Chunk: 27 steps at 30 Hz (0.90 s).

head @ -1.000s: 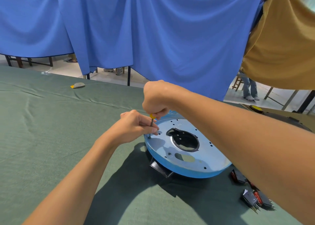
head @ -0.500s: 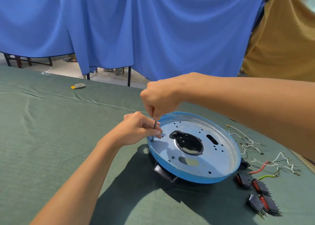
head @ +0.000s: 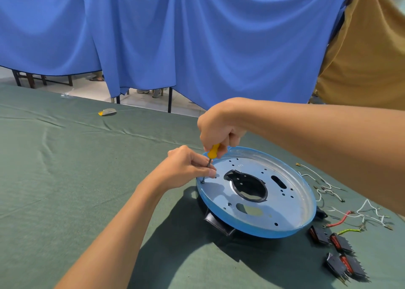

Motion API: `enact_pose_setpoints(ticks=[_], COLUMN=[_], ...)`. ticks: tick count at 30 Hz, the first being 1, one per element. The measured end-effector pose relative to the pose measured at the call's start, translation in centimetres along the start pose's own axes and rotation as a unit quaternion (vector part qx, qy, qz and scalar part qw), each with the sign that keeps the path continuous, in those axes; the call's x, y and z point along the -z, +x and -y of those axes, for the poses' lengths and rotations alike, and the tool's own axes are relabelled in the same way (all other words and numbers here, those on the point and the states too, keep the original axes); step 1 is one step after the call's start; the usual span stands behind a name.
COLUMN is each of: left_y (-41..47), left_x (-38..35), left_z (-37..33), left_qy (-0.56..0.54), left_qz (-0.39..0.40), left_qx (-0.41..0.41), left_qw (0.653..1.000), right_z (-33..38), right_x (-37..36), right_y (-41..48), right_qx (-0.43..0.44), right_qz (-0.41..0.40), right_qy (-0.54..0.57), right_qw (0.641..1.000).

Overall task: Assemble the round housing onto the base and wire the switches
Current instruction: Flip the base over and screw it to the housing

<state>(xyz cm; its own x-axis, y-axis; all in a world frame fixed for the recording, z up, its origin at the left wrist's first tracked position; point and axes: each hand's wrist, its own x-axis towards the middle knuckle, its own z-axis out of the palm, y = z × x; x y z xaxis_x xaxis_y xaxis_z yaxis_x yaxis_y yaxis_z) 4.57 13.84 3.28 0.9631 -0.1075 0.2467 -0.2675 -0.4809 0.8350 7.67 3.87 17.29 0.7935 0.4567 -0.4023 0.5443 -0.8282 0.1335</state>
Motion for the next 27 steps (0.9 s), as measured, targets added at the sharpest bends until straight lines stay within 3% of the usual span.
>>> enact_pose_setpoints(ticks=[3, 7, 9, 12, 15, 18, 21, 23, 27], left_y=[0.2, -0.2, -0.5, -0.1, 0.5, 0.8, 0.8, 0.7, 0.6], left_x=[0.1, 1.5, 2.0, 0.8, -1.6, -3.2, -4.0, -4.1, -4.3], left_z=[0.0, 0.9, 1.9, 2.8, 2.3, 1.7, 1.6, 1.5, 1.8], left_qy=[0.001, -0.142, -0.217, -0.312, -0.362, -0.371, -0.357, -0.351, -0.336], left_qz=[0.012, 0.047, -0.009, -0.163, -0.182, -0.150, -0.134, -0.136, -0.156], left_qx=[0.009, 0.024, 0.010, 0.056, 0.110, 0.129, 0.142, 0.133, 0.131], left_qw=[1.000, 0.988, 0.976, 0.934, 0.908, 0.907, 0.913, 0.917, 0.919], right_z=[-0.9, 0.2, 0.9, 1.0, 0.7, 0.1, -0.3, 0.6, 1.5], right_x=[-0.4, -0.6, -0.6, -0.6, -0.6, -0.7, -0.6, -0.6, -0.3], right_y=[-0.4, -1.2, -1.2, -1.1, -1.0, -0.7, -0.4, -0.2, -0.4], right_qx=[-0.022, 0.017, 0.048, 0.133, 0.192, 0.173, 0.084, 0.034, 0.018], right_qz=[0.021, 0.000, -0.021, -0.079, -0.123, -0.101, -0.050, -0.009, 0.030], right_qy=[0.064, -0.052, -0.101, -0.195, -0.241, -0.207, -0.125, -0.140, -0.133], right_qw=[0.997, 0.999, 0.994, 0.969, 0.943, 0.958, 0.987, 0.990, 0.991])
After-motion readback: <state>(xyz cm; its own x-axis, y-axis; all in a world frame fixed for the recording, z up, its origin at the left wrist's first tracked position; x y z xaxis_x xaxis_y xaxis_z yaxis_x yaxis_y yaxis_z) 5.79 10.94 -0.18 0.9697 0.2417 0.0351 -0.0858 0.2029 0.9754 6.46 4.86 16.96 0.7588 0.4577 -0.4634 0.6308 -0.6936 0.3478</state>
